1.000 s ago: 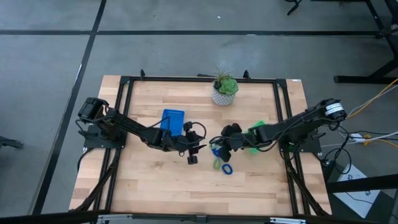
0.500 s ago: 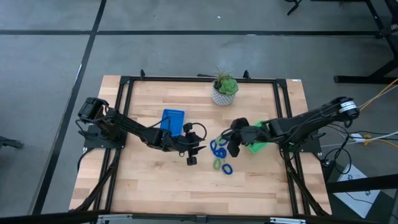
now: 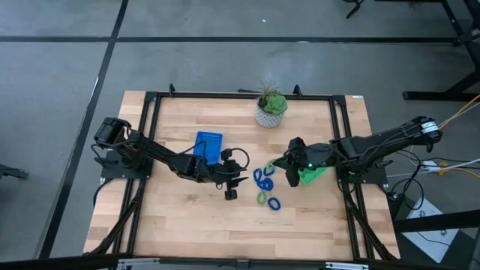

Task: Sort items
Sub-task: Put the green spring keychain into the green bin

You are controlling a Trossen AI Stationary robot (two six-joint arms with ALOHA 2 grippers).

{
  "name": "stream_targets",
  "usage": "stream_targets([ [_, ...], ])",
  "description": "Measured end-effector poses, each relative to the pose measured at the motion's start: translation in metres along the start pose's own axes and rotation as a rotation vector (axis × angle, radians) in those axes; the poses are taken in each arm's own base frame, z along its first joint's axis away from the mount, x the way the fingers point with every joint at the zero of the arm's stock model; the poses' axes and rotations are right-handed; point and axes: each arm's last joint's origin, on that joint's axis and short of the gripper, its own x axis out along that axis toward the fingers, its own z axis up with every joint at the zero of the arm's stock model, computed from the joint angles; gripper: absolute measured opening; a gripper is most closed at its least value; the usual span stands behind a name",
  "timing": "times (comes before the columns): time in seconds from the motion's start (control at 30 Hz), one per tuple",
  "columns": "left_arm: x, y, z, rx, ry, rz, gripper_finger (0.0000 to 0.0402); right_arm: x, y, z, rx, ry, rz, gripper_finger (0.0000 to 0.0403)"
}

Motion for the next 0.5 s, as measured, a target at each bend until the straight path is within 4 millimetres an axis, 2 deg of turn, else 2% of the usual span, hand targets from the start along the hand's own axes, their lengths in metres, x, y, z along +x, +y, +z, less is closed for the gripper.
stream_targets([
  [0.23,0.0,0.0,0.0,0.0,0.0,0.0,0.0132,-0.006,-0.002,-0.005,0.061,0.107,0.038,0.0014],
  [0.5,0.0,0.0,0.0,0.0,0.0,0.0,0.0128,-0.009,-0.008,-0.02,0.21,0.343,0.039,0.0014],
])
